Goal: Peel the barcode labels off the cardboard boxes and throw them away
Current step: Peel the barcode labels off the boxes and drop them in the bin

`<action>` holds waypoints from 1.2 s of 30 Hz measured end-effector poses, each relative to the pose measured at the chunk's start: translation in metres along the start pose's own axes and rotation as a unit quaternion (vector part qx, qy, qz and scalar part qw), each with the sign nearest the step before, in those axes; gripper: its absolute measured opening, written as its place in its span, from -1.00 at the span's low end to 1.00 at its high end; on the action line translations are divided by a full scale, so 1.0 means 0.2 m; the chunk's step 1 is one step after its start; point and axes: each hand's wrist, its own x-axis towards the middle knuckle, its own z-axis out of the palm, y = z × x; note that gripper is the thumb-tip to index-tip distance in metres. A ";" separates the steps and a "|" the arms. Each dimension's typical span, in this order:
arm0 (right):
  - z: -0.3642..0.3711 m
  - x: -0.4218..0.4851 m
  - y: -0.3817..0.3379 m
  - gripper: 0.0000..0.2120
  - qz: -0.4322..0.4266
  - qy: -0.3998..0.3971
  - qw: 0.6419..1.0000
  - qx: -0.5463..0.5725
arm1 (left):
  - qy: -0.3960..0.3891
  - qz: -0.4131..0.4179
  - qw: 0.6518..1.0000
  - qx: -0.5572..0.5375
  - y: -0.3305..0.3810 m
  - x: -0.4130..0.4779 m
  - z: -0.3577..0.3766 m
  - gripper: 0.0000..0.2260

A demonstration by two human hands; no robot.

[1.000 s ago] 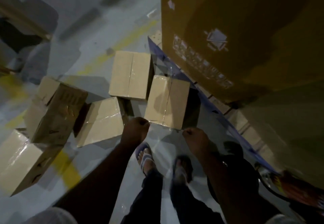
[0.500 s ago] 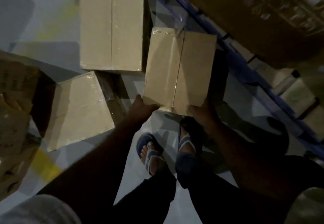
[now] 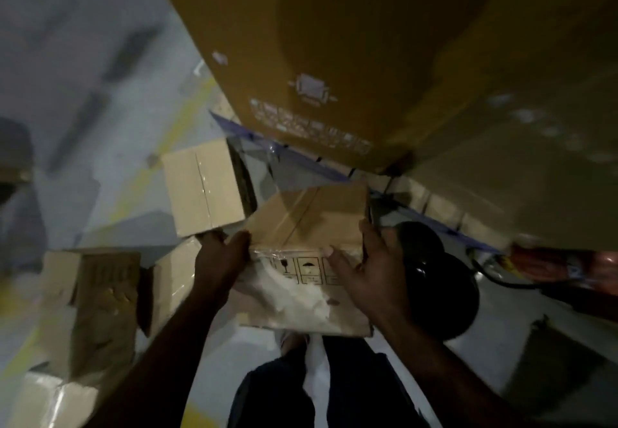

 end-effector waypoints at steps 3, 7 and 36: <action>-0.30 -0.22 -0.15 -0.15 -0.044 0.084 0.995 -0.021 | 0.005 0.073 0.997 -0.006 0.24 -0.24 -0.11 -0.60; -0.66 -0.57 -0.34 -0.16 -0.078 0.211 0.974 0.018 | -0.046 0.196 0.979 0.040 0.56 -0.59 -0.17 -0.66; -1.78 -3.65 0.10 -0.30 0.141 0.707 0.689 -0.074 | -0.702 0.418 0.574 0.060 0.21 -3.93 0.59 -0.71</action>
